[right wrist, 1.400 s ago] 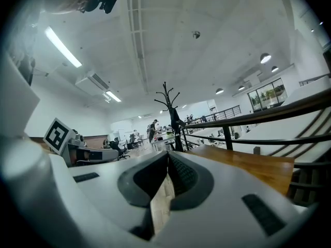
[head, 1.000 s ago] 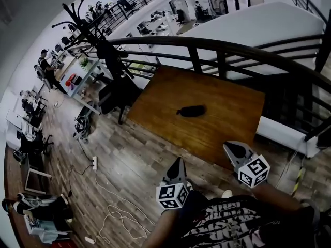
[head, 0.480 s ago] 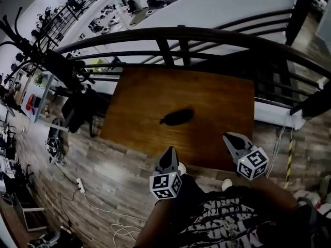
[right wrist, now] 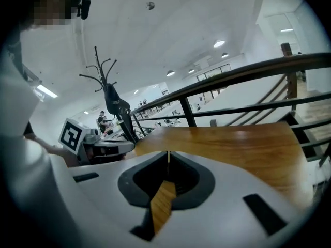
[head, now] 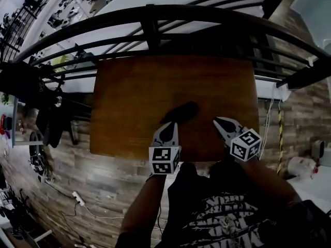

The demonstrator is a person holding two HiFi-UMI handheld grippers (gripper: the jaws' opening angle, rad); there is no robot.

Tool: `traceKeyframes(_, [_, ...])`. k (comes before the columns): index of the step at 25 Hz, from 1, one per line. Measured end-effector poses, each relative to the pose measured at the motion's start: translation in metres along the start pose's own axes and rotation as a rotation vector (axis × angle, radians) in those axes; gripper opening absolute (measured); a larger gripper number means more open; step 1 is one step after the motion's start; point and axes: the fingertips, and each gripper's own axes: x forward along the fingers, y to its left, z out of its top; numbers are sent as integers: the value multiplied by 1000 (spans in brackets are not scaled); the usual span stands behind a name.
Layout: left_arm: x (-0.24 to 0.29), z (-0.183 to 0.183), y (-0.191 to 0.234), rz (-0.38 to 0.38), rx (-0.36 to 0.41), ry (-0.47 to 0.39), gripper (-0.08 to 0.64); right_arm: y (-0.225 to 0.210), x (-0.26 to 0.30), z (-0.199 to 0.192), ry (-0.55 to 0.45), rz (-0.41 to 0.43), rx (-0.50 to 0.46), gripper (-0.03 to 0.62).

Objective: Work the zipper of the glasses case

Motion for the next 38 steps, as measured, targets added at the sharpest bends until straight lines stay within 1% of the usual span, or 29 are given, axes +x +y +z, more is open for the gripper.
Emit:
traceKeyframes(2, [31,-4,7,-53,47,63,0,-14,21,-10,43,-13,-18,0])
traceKeyframes(4, [61,-8,14,-90,85,128,0,-25,44,-21,90,-15,-60,0])
traceKeyframes(7, [96,-31,16,-134,136,252,0,-41,72,-40,158,-8,-136,0])
traceKeyframes(9, [116,-46,12,-162,173,310,0,-54,88,-55,206,7,-193,0])
traceKeyframes(13, [136,-70,3,-264,222,421,0,-75,115,-84,324,55,-313,0])
traceKeyframes(16, [140,-89,1,-319,305,520,1,-87,128,-97,376,84,-415,0])
traceKeyframes(17, [140,-91,0,-329,318,541,0,-89,130,-99,392,98,-451,0])
traceKeyframes(18, [141,-91,0,-337,313,557,2,-92,133,-102,406,112,-489,1])
traceKeyframes(22, [142,-87,2,-360,242,607,1,-98,144,-104,432,174,-646,2])
traceKeyframes(26, [146,-86,0,-369,181,626,0,-93,149,-108,461,270,-784,14])
traceKeyframes(27, [146,-86,0,-373,170,627,0,-92,149,-111,471,297,-808,26])
traceKeyframes(28, [146,-86,-1,-375,162,629,0,-91,149,-114,481,323,-831,57])
traceKeyframes(29, [147,-85,-1,-376,157,631,0,-90,148,-116,485,342,-857,72])
traceKeyframes(32, [147,-84,-4,-366,158,631,0,-90,149,-116,473,366,-933,74])
traceKeyframes(34, [148,-85,-5,-355,156,628,0,-91,147,-116,455,374,-960,67])
traceKeyframes(35, [148,-86,-4,-350,153,626,0,-91,147,-116,447,375,-960,38])
traceKeyframes(38, [148,-87,3,-338,134,629,0,-92,148,-114,438,372,-943,14])
